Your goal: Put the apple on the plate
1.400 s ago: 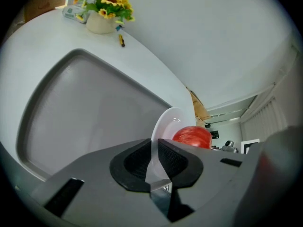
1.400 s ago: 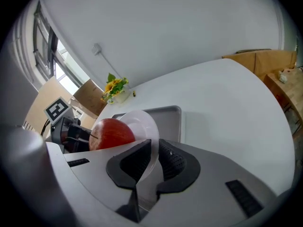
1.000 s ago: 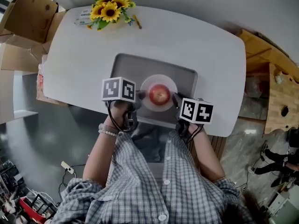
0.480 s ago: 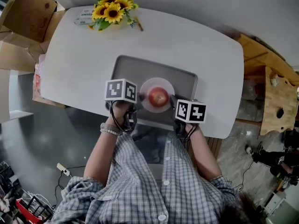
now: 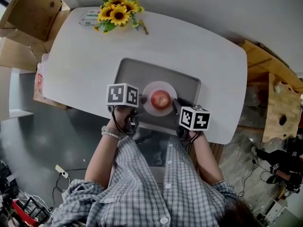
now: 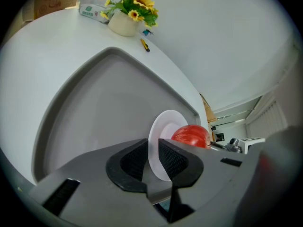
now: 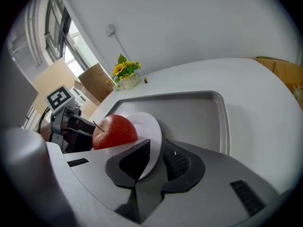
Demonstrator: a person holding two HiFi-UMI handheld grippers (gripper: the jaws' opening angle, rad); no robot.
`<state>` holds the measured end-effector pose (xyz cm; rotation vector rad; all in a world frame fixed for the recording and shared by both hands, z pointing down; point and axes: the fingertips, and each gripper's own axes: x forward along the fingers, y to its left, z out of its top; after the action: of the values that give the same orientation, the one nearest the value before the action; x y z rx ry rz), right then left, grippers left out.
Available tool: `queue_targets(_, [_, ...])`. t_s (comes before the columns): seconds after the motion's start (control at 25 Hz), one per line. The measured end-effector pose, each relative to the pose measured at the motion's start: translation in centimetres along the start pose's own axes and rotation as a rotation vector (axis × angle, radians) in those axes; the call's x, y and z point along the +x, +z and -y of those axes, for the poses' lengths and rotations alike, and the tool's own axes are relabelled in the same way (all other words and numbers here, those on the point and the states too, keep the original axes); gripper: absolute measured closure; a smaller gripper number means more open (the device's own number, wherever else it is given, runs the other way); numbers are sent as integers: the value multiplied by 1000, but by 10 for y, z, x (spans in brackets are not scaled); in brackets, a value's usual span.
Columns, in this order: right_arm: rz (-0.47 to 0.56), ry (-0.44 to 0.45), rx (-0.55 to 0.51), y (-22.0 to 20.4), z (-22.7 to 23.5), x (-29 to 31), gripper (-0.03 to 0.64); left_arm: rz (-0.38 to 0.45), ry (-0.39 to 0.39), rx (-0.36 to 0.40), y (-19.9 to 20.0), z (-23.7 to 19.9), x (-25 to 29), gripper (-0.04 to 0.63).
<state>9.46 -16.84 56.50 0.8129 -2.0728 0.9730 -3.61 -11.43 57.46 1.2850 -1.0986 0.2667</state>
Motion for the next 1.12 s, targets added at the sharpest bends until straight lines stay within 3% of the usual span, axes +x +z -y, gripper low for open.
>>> queue_targets(0.28, [96,7,22,19,6,-26,554,150,32,-23,19,-5,-34,541])
queue_targets(0.52, [320,-37,-112,66,3,-87,566,406,38,104,47,28,-89,559])
queue_targets(0.72, [497,-24,-181,108,-11,-146,580,658,-47,273,58,86,-143,583])
queue_targets(0.88, [623,-54,-261,138,-17,-187,583,864,-105,338,64,127,-192,584])
queue_targets(1.12, [792,-30,-266,175,-29,-239,583,965,-200,375,62,166,-235,584])
